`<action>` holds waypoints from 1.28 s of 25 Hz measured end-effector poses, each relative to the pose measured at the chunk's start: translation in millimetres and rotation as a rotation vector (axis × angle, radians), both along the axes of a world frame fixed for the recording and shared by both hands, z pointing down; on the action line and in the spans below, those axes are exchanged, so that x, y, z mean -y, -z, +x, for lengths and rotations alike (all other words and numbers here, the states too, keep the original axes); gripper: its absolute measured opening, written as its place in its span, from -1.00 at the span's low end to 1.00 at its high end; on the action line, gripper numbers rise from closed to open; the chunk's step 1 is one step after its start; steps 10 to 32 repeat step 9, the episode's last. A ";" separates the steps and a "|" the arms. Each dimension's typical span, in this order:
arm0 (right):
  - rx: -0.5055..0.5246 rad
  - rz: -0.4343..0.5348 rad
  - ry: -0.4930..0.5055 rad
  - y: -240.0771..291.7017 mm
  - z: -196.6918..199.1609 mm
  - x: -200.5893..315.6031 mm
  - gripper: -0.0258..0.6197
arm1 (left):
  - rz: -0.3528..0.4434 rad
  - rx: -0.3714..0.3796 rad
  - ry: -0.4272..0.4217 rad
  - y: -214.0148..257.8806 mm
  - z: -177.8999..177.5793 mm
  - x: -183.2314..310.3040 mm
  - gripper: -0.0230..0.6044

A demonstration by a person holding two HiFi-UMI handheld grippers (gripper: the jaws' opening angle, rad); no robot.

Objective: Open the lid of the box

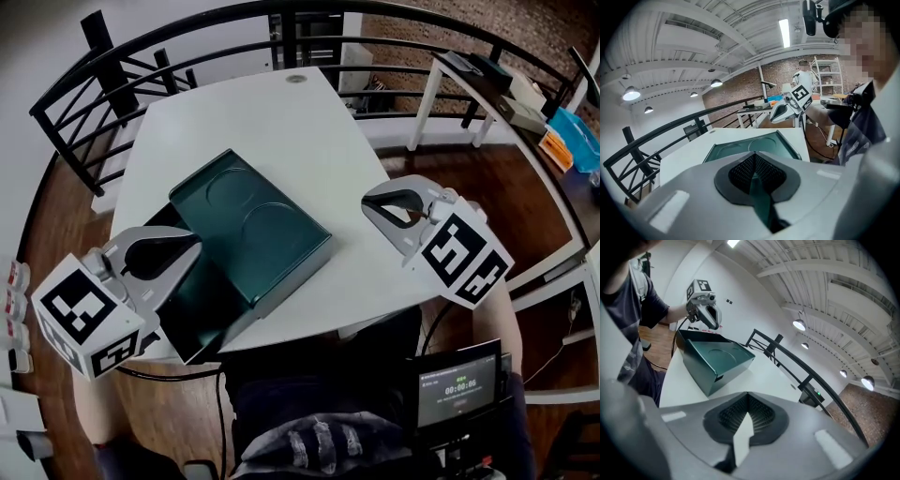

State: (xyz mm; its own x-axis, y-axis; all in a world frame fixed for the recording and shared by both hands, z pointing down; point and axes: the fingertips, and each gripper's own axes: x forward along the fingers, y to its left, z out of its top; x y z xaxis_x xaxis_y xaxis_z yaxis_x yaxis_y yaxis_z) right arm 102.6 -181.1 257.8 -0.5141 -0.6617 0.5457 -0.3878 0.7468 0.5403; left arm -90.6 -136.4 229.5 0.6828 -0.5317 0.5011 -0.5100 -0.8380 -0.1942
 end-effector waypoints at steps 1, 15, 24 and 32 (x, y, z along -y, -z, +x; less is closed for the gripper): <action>-0.003 -0.001 0.000 -0.3 0.1 0.0 -0.92 | -0.003 0.000 0.000 -1.5 -0.2 0.3 -0.88; -0.014 0.014 0.030 1.8 -8.8 10.0 -0.92 | 0.005 0.009 0.026 -0.4 -8.0 2.3 -0.88; -0.014 0.014 0.030 1.8 -8.8 10.0 -0.92 | 0.005 0.009 0.026 -0.4 -8.0 2.3 -0.88; -0.014 0.014 0.030 1.8 -8.8 10.0 -0.92 | 0.005 0.009 0.026 -0.4 -8.0 2.3 -0.88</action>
